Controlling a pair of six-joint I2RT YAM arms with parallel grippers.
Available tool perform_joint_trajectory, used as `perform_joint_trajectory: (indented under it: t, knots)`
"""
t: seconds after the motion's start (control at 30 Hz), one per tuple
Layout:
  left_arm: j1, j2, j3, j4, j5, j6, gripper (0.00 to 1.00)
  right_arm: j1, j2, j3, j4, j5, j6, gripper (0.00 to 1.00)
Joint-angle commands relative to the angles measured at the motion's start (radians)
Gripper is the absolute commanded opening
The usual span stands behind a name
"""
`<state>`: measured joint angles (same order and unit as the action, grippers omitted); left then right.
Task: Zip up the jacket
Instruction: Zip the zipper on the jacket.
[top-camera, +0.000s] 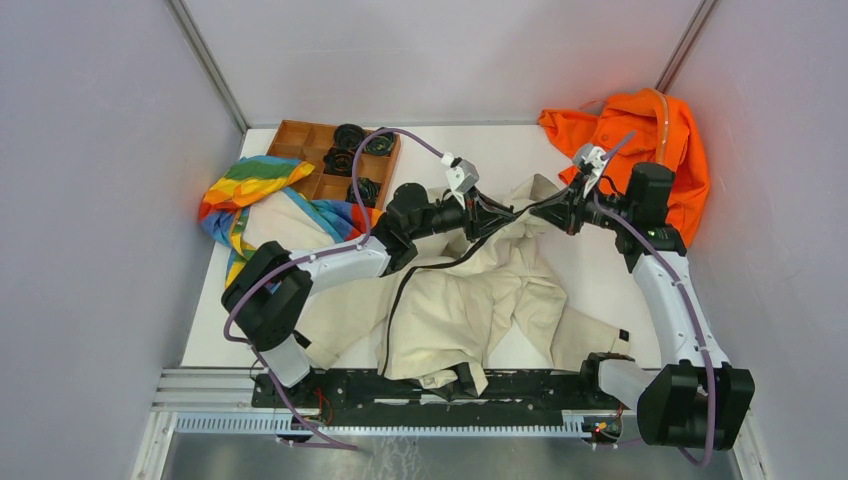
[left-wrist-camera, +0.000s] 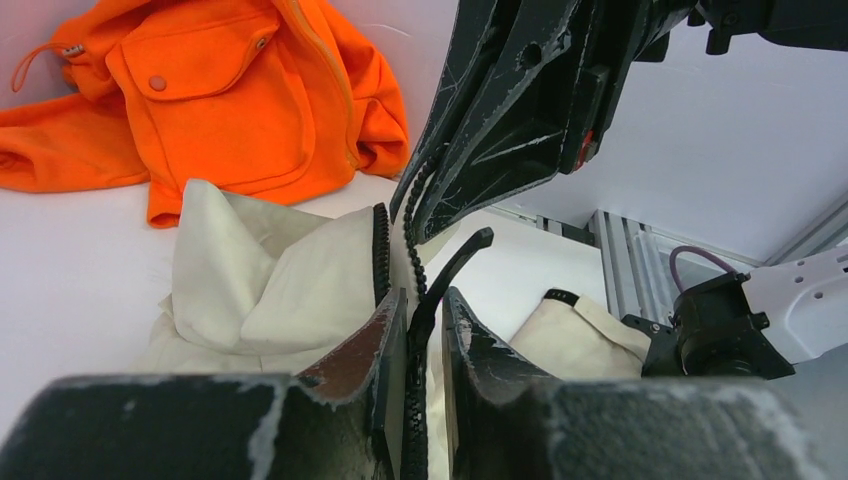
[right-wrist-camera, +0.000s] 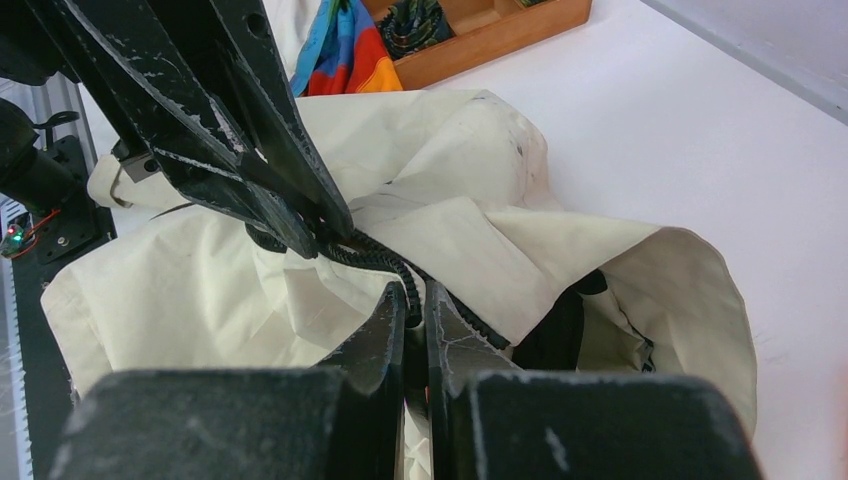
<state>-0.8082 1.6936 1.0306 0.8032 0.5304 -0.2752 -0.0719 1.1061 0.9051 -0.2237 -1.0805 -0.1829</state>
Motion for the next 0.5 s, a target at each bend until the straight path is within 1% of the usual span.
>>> perform_joint_trajectory:
  t: [0.0, 0.23, 0.3, 0.37, 0.4, 0.43, 0.47]
  knots:
    - [0.001, 0.002, 0.032, 0.086, 0.016, -0.051, 0.25, 0.009, -0.015, 0.029, -0.018, -0.028, -0.029, 0.02]
    - [0.001, 0.005, 0.039, 0.09, 0.019, -0.057, 0.25, 0.014, -0.016, 0.034, -0.04, -0.022, -0.052, 0.01]
    - [0.001, 0.005, 0.042, 0.09, 0.019, -0.057, 0.24, 0.015, -0.014, 0.034, -0.041, -0.022, -0.055, 0.02]
    - [0.001, 0.005, 0.042, 0.09, 0.019, -0.056, 0.17, 0.015, -0.013, 0.035, -0.042, -0.018, -0.056, 0.02]
    - [0.003, 0.005, 0.042, 0.09, 0.019, -0.056, 0.09, 0.015, -0.012, 0.036, -0.043, -0.016, -0.058, 0.02]
    - [0.003, 0.003, 0.041, 0.09, 0.021, -0.054, 0.03, 0.015, -0.011, 0.038, -0.045, -0.013, -0.059, 0.02]
    - [0.003, 0.001, 0.038, 0.088, 0.023, -0.05, 0.02, 0.015, -0.011, 0.041, -0.047, -0.009, -0.06, 0.02]
